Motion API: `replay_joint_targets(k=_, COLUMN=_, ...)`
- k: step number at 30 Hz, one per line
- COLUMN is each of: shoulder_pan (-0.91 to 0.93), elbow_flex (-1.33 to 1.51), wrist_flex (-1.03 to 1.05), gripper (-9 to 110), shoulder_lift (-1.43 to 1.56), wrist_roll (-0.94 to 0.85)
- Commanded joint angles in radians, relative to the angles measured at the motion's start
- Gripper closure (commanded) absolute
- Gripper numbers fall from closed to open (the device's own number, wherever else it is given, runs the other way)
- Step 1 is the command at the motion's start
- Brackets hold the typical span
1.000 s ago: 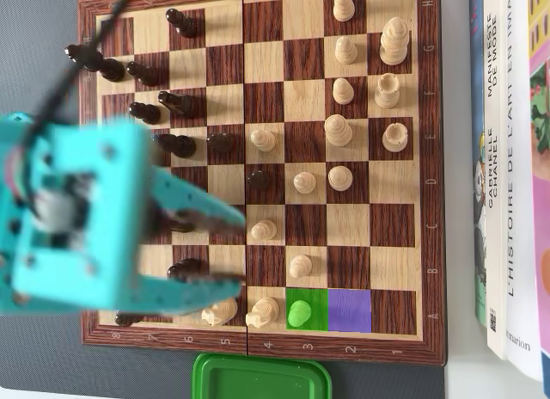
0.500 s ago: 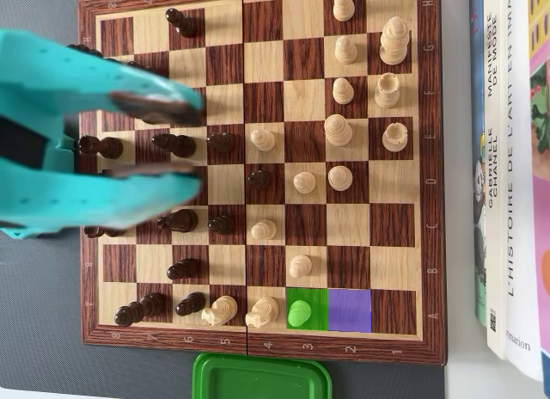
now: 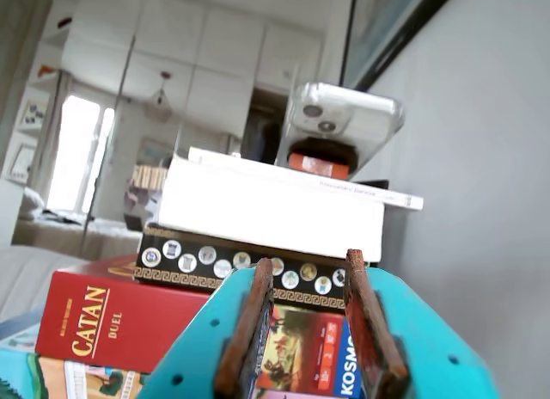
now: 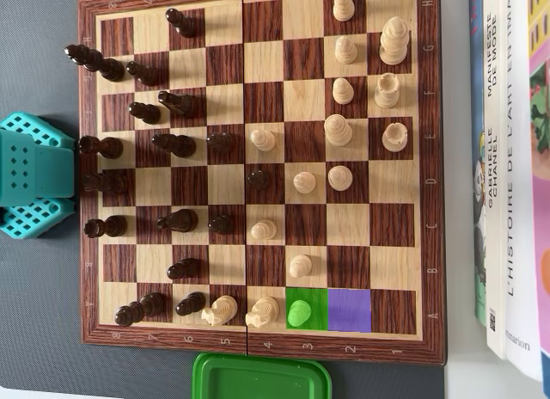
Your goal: Play chess
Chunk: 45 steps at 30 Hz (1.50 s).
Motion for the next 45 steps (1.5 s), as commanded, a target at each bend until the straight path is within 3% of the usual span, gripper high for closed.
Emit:
replay_joint_targets(k=1, shoulder_pan=0.003, elbow_flex=0.015, wrist_flex=-0.143, gripper=88, shoulder_lift=0.038, wrist_roll=0.005)
replay_joint_targets(k=10, shoulder_pan=-0.002, elbow_flex=0.153, wrist_flex=-0.528, gripper=88, shoulder_lift=0.124, wrist_roll=0.005)
replay_joint_targets(k=29, shoulder_pan=0.009, elbow_flex=0.153, wrist_flex=-1.094, gripper=88, shoulder_lift=0.176, wrist_roll=-0.005)
replay_joint_targets(k=45, shoulder_pan=0.008, elbow_flex=0.153, wrist_flex=-1.111, gripper=88, shoulder_lift=0.176, wrist_roll=0.003)
